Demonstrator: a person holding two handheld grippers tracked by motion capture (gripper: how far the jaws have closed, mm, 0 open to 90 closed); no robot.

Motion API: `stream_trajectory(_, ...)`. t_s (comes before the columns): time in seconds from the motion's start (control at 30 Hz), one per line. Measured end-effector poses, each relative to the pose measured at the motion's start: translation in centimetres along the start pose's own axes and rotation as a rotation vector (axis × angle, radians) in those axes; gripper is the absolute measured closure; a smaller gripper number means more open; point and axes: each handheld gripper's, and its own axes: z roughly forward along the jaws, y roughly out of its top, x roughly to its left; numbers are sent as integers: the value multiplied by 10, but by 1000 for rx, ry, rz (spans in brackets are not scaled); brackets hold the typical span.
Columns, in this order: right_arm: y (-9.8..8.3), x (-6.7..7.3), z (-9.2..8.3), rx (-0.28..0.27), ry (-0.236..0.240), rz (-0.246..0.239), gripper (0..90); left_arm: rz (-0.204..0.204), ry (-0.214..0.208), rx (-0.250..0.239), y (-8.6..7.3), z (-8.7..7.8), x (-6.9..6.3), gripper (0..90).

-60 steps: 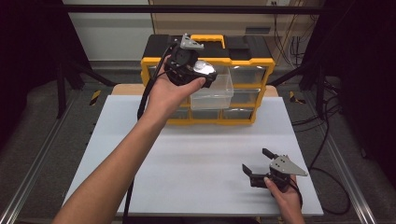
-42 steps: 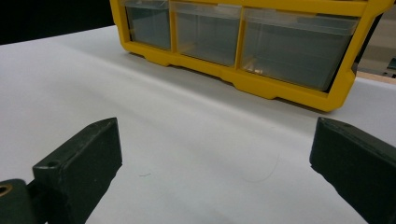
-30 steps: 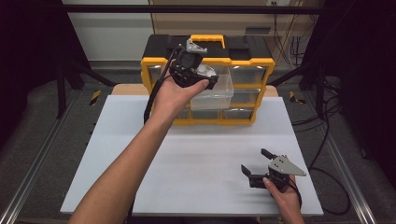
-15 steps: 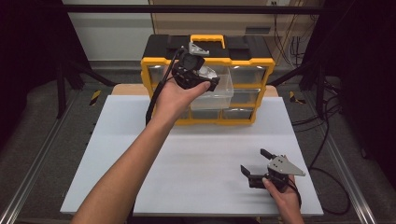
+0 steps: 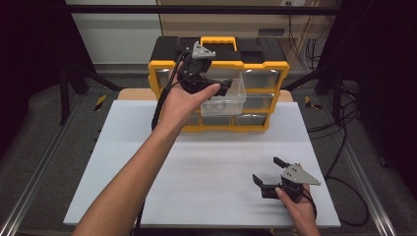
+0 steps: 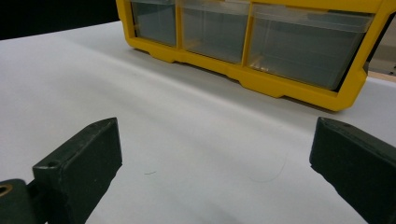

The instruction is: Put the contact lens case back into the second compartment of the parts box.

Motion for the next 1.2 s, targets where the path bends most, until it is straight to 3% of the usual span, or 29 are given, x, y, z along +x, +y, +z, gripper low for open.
stream_trajectory(0.3,0,0,0,-1,0,1,27,5,-4,-58,-2,-4,0,47)
stream_trajectory(0.63,0,0,0,-2,2,-13,27,2,-7,-146,-10,-16,-3,33)
stream_trajectory(1.2,0,1,0,-2,5,-9,27,-8,-28,-214,-36,-41,-1,24)
